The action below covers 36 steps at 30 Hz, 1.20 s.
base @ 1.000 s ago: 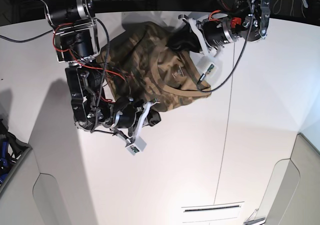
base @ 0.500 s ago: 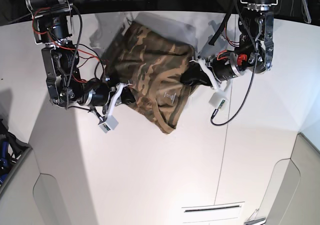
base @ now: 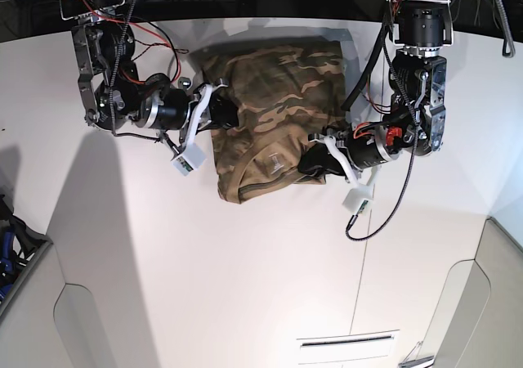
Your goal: Fold the T-shirt properly
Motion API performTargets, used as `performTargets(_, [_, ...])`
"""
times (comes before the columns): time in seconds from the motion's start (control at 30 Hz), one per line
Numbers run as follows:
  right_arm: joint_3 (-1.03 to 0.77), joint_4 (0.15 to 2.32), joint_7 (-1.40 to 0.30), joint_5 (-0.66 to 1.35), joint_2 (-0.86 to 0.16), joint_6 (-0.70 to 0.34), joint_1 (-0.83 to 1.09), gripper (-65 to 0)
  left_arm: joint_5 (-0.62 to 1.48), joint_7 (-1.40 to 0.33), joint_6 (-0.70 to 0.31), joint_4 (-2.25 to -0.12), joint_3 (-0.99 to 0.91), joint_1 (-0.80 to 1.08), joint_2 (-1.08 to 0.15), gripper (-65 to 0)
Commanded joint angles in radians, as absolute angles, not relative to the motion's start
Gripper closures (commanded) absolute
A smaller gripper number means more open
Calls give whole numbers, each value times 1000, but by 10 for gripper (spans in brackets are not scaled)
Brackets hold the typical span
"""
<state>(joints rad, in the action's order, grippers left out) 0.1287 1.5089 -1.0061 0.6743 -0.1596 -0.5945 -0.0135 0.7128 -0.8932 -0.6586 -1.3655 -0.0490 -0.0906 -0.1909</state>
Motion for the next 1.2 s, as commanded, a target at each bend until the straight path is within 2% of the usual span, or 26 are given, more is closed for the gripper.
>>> performTargets(0.0, [125,1531,-992,686,-154,-598,-26,0,728,-879,-662,-1378,-44,-117,-195,-90])
performTargets(0.2, [50,1542,-996,673,-152,-599,-21,0,747,-881,-666,-1435,-46,-129,-232,-90])
performTargets(0.43, [-97,1638,-1081,673,-156,-608,13,0,801,-894,-654,-1606,-48,-34,-373,-90])
performTargets(0.57, [-115,1699,-1105,715,-223,-607,61,0,811,-898,-612,-1712,-73,60,-440,-90])
performTargets(0.83, [-115,1784,-1119,802,-390,-610,273,0,807,-999,-619,-1903,-194,367,-492,-90])
performTargets(1.03, [-115,1828,-1124,876,-496,-610,439,0,786,-998,-620,-2061,-296,652,-496,-90])
performTargets(1.17, [-113,1827,-1169,904,-538,-608,529,0,714,-960,-620,-2078,-307,857,-484,-90])
